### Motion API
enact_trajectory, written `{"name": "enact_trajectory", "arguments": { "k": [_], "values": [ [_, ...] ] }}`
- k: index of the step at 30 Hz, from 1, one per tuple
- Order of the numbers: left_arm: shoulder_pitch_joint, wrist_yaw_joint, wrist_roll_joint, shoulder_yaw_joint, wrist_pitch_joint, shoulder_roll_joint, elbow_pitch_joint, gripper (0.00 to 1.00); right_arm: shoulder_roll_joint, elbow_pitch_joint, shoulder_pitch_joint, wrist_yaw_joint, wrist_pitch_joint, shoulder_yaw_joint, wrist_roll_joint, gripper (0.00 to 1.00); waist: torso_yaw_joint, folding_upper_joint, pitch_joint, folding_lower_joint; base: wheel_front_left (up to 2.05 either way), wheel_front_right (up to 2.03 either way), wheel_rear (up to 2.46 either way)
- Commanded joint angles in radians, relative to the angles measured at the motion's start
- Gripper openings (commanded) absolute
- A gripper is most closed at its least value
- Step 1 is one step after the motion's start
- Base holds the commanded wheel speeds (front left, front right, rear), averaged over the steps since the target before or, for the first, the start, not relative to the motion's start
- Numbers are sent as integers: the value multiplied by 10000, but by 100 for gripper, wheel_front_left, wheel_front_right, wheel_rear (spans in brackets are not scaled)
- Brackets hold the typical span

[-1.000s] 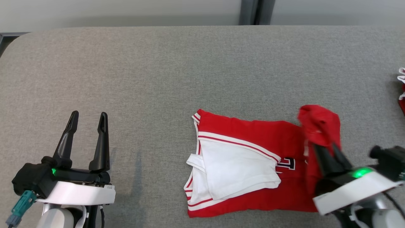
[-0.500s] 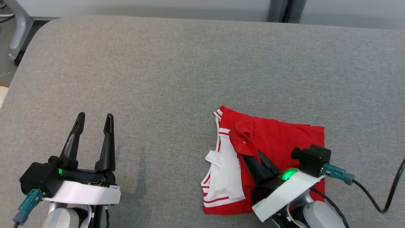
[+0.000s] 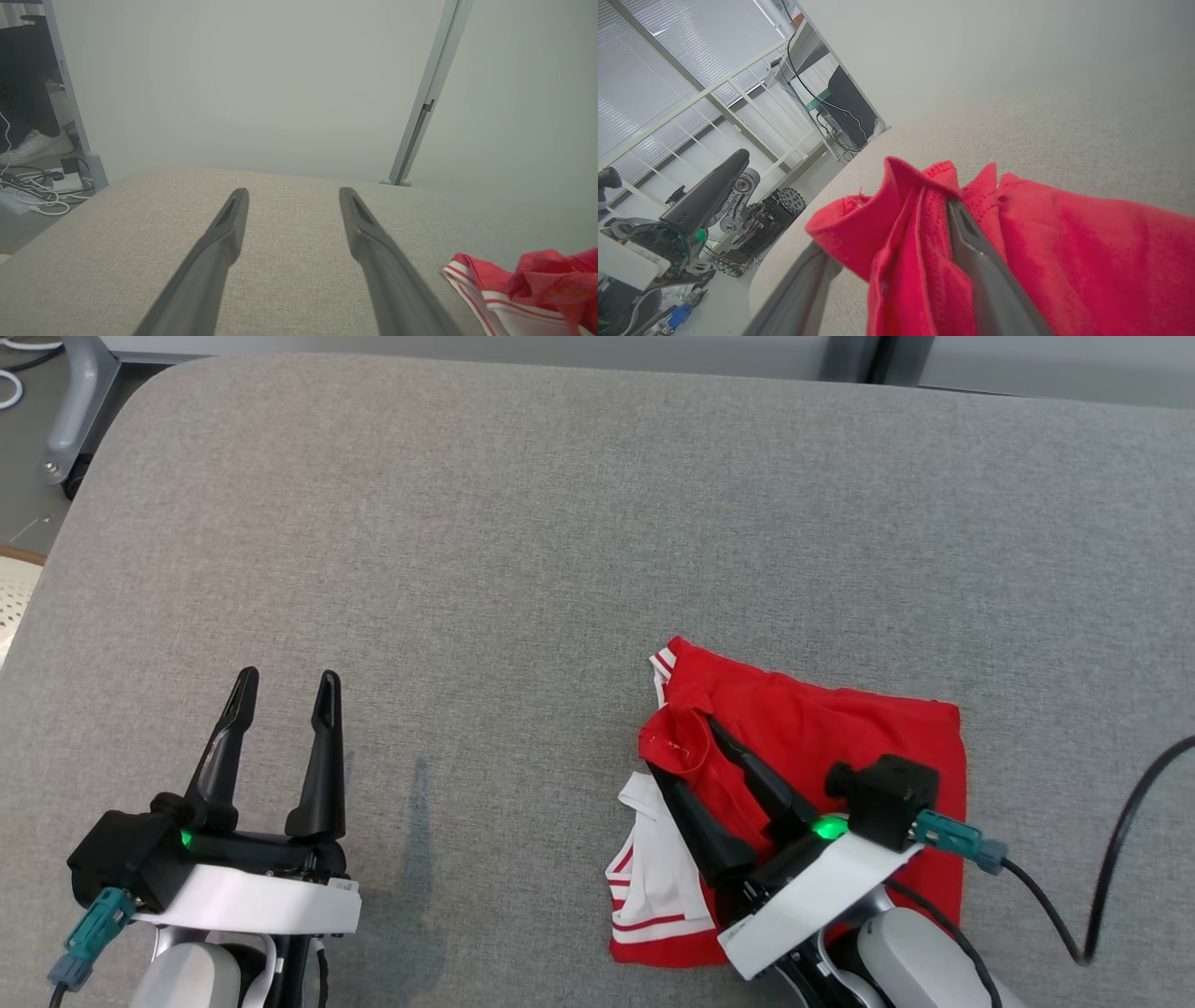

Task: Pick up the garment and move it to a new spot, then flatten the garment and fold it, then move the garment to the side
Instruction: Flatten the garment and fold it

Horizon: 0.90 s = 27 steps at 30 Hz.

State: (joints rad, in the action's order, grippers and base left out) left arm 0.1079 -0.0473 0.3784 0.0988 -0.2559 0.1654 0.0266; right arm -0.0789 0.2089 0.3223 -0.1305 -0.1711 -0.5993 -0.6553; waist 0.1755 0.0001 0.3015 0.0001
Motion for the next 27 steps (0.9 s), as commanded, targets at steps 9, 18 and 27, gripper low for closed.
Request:
{"name": "enact_trajectory", "arguments": {
  "k": [9, 18, 27],
  "values": [
    [46, 31, -28, -76, -65, 44, 12, 100, -593, -1026, -338, -6, 476, 241, 448, 100, -281, -1, -156, -1, 0, 0, 0],
    [25, 41, 5, -62, -77, 42, 21, 100, -744, -1947, -887, -4, 1339, 706, 910, 100, -406, -1, -251, -1, 0, 0, 0],
    [-11, 90, 18, -78, -87, 27, 34, 100, -780, -2869, -1249, -4, 1579, 1340, 1457, 100, -438, -1, -343, -1, 0, 0, 0]
  ]
}}
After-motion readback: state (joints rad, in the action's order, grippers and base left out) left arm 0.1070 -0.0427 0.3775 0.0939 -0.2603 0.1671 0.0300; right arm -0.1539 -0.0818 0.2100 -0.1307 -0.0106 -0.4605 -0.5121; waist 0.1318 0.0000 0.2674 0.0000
